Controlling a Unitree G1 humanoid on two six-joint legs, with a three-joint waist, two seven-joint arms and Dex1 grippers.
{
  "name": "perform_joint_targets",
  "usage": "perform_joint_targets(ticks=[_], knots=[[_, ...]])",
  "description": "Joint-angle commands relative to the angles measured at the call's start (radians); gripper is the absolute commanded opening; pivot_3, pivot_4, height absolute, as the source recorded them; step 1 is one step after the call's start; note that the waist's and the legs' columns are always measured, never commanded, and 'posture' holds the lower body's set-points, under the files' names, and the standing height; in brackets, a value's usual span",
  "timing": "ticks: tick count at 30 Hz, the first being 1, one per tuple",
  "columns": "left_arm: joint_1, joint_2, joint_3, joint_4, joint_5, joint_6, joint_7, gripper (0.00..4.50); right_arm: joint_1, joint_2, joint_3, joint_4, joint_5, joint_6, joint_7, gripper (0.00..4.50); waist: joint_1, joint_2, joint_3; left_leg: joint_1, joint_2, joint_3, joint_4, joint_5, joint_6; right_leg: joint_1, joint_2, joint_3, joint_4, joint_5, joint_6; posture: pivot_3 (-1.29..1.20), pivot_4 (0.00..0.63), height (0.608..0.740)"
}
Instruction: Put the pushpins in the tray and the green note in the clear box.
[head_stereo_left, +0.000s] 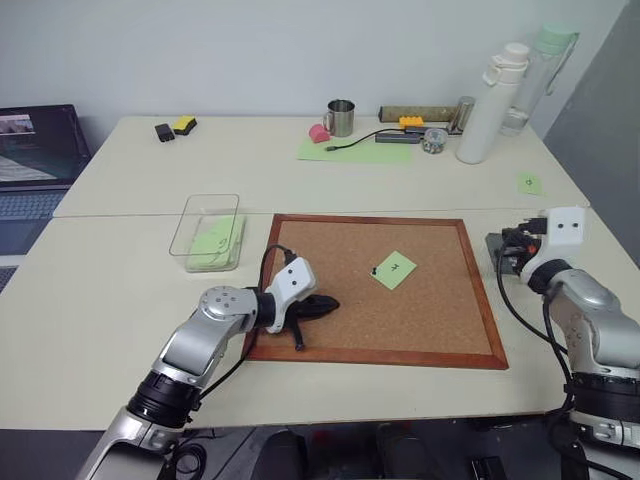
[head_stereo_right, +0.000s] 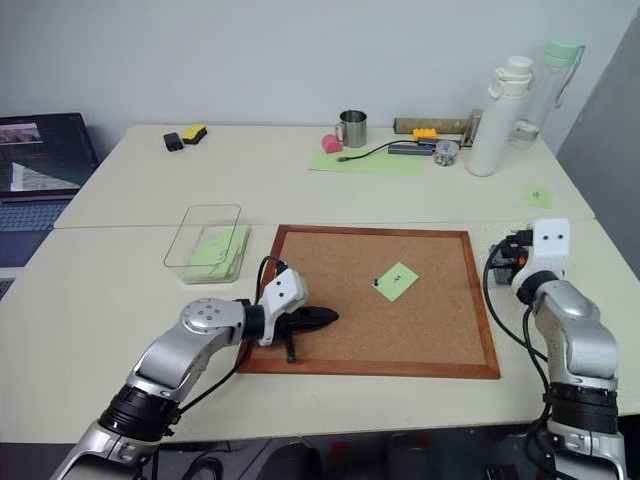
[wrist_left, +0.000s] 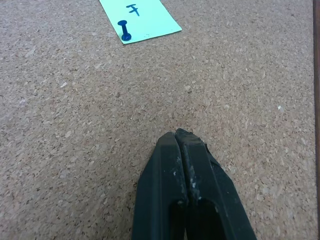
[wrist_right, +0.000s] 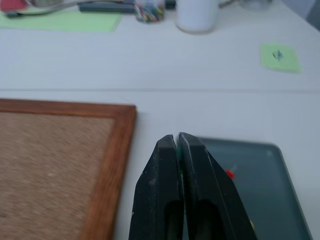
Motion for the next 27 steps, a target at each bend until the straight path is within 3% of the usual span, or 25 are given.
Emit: perform_joint_targets(ticks=[1,6,11,27], knots=[[0.031,0.017,-0.026,0.016,0.022,0.035,-0.005,0.0,-0.038,-0.018,-0.048,0.044,0.013,-0.031,0.003,0.03,-0.001,0.0,0.0,0.0,0.0,0.0,0.0,0.0,0.0,0.0,0.0,0.0,0.0,0.0,0.0,0.0,0.15,0.74],[0.033,0.021,-0.023,0.013,0.021,0.038,-0.004,0.0,-0.046,-0.023,-0.058,0.081,0.015,-0.05,0.014,0.67,-0.001,0.0,0.0,0.0,0.001,0.0,0.0,0.0,0.0,0.0,0.0,0.0,0.0,0.0,0.0,0.0,0.15,0.74],[0.035,0.02,-0.022,0.009,0.02,0.041,-0.002,0.0,-0.046,-0.021,-0.071,0.079,0.03,-0.071,0.023,1.8,-0.002,0.0,0.0,0.0,0.001,0.0,0.0,0.0,0.0,0.0,0.0,0.0,0.0,0.0,0.0,0.0,0.15,0.74],[0.031,0.02,-0.022,0.01,0.019,0.044,-0.003,0.0,-0.044,-0.025,-0.06,0.155,-0.022,-0.162,0.003,1.8,-0.002,0.0,0.0,0.0,0.001,0.0,0.0,0.0,0.0,0.0,0.0,0.0,0.0,0.0,0.0,0.0,0.15,0.74]])
